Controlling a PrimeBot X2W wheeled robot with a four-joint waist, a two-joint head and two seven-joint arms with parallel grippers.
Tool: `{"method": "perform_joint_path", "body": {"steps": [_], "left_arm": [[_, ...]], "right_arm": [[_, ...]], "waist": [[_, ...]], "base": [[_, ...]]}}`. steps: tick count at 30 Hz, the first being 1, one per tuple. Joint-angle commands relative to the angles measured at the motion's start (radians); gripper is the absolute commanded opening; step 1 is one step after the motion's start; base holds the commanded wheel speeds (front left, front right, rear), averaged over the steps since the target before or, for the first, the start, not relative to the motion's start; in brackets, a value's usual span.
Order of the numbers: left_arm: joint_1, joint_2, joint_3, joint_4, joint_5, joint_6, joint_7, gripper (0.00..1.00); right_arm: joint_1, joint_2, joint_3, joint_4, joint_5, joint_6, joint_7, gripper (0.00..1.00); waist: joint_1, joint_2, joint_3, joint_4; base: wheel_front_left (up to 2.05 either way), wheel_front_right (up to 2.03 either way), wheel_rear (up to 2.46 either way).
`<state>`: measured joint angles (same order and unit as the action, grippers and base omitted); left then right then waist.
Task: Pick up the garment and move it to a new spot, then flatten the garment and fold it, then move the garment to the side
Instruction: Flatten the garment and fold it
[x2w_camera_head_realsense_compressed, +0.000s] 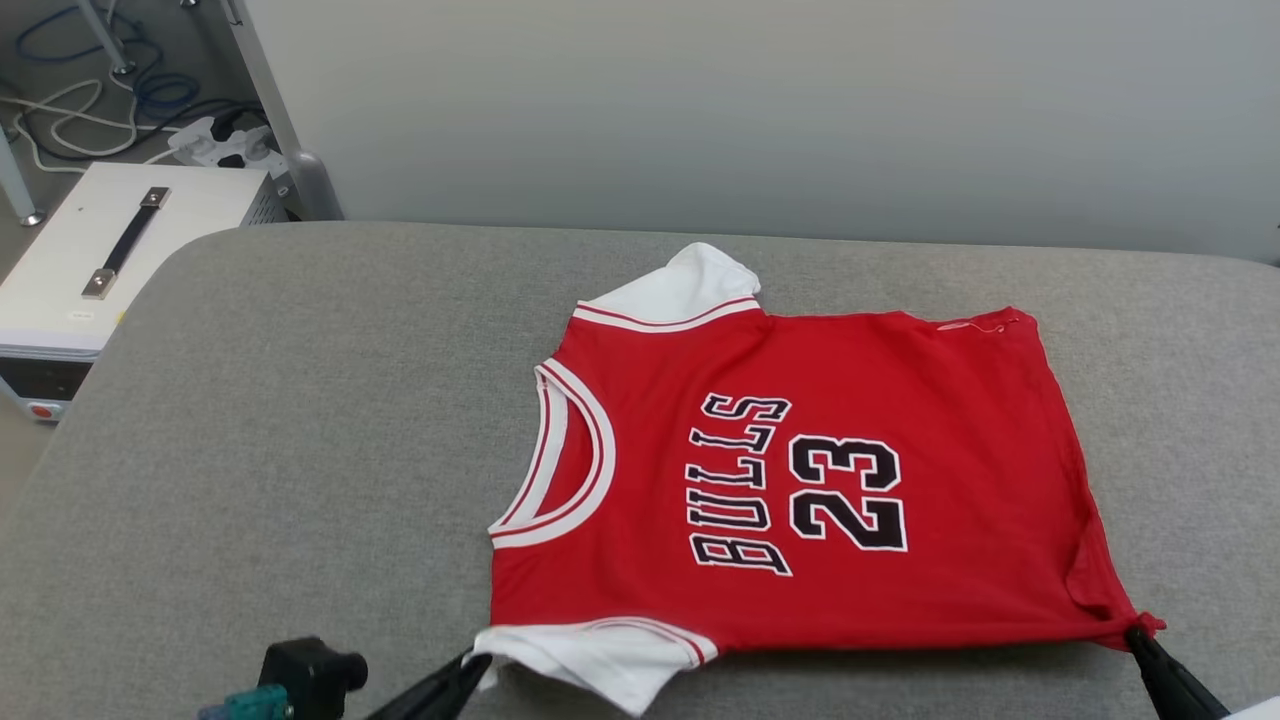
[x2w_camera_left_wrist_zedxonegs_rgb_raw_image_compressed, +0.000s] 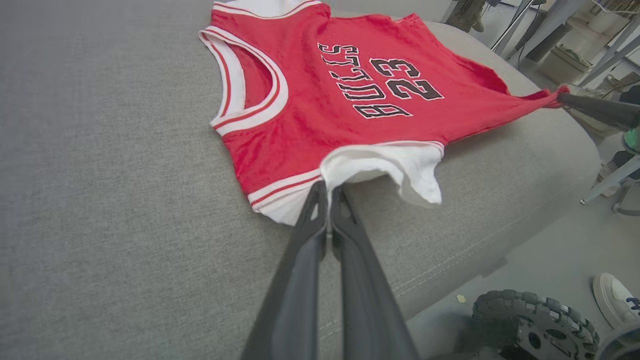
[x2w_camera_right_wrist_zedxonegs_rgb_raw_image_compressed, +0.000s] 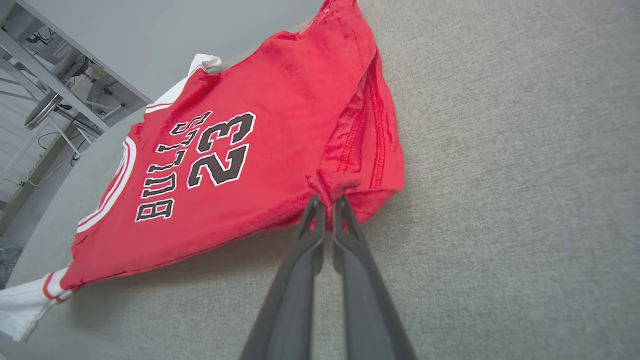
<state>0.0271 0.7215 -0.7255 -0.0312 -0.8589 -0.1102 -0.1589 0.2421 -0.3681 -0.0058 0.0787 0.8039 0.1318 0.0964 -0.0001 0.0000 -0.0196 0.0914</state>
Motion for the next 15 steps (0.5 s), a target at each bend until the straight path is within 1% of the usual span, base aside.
{"method": "perform_joint_path", "body": {"steps": [1, 5, 8, 15], "left_arm": [[-0.042, -0.007, 0.012, 0.0, 0.009, 0.005, -0.002, 0.0], [-0.117, -0.018, 0.021, 0.007, 0.024, 0.009, 0.027, 0.0], [-0.175, -0.037, 0.025, 0.03, 0.029, 0.018, 0.055, 0.0], [-0.294, -0.079, 0.034, 0.117, 0.041, 0.022, 0.09, 0.0]], "right_arm": [[-0.014, 0.019, -0.02, -0.017, -0.008, -0.001, 0.016, 0.0], [-0.056, 0.057, -0.053, -0.061, -0.048, -0.001, 0.072, 0.0], [-0.093, 0.079, -0.068, -0.085, -0.083, -0.001, 0.113, 0.0], [-0.203, 0.106, -0.083, -0.066, -0.167, -0.001, 0.19, 0.0]], "waist": [[0.0001, 0.0, 0.013, -0.004], [0.0001, 0.0, 0.033, -0.013], [0.0001, 0.0, 0.055, -0.018], [0.0001, 0.0, 0.126, -0.036]], "base": [[0.0, 0.0, 0.0], [0.0, 0.0, 0.0], [0.0, 0.0, 0.0], [0.0, 0.0, 0.0]]}}
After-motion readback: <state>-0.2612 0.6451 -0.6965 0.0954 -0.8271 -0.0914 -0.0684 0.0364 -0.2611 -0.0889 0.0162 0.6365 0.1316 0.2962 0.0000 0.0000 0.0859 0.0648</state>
